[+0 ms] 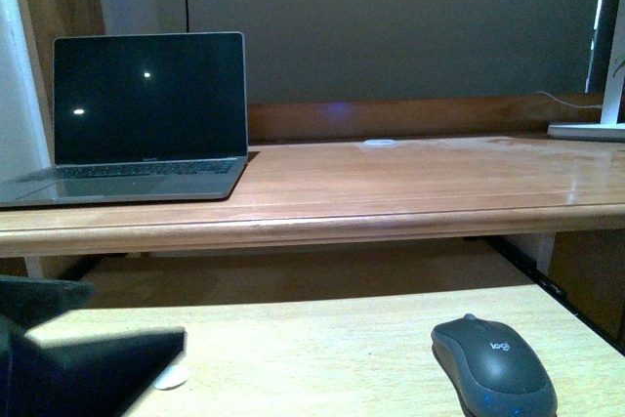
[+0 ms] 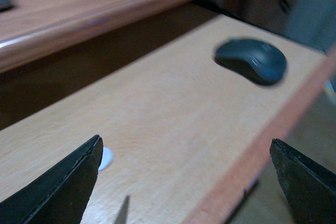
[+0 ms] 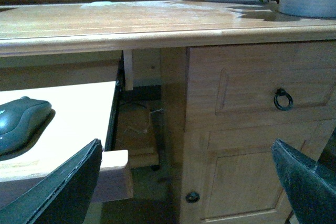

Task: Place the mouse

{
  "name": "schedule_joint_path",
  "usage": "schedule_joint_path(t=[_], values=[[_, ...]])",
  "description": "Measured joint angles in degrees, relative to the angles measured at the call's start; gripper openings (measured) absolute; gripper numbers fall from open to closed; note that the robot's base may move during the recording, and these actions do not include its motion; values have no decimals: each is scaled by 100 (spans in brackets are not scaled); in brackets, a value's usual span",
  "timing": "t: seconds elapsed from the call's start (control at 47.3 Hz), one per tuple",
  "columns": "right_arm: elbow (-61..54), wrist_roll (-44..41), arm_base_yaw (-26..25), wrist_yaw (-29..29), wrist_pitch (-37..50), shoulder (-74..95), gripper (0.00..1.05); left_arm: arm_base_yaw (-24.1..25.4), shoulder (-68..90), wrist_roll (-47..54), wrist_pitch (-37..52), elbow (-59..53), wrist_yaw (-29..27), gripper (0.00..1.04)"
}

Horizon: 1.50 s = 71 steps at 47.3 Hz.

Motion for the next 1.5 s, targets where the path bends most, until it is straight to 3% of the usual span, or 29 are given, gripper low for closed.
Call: schedule_joint_path(t=[0.148, 0.212, 0.423, 0.508, 0.55, 0.656, 0.783, 0.867, 0.91, 0.952, 1.015, 1.502], values=[[0, 0, 0, 0, 0, 0, 97, 59, -717, -1099, -1029, 42, -1779, 97], [0, 0, 0, -2, 0, 0, 97, 116, -1233, -1272, -1467, -28, -2302, 97], [0, 0, 0, -2, 0, 0, 97, -22, -3399, -1602, -2754, -734, -3357, 97], [0, 0, 0, -2, 0, 0, 97, -516, -4411, -1145, -2337, -1281, -4365, 84], [0, 0, 0, 4, 0, 0, 97, -603, -4782, -970, -2295, -1427, -4511, 79], [0, 0, 0, -7, 0, 0, 97, -402, -5449, -645, -2269, -1681, -4380, 58], [0, 0, 0, -2, 0, 0, 97, 127, -5694, -509, -2271, -1958, -3825, 28], [0, 0, 0, -2, 0, 0, 97, 341, -5799, -496, -2271, -2031, -3639, 14], [0, 0, 0, -2, 0, 0, 97, 634, -5875, -487, -2299, -2079, -3169, 3], [0, 0, 0, -2, 0, 0, 97, 1095, -5939, -461, -2304, -2138, -2745, 3], [0, 0, 0, 0, 0, 0, 97, 1285, -5976, -461, -2304, -2184, -2743, 3], [0, 0, -2, -2, 0, -2, 97, 1331, -6332, -459, -2286, -2592, -2662, 3]])
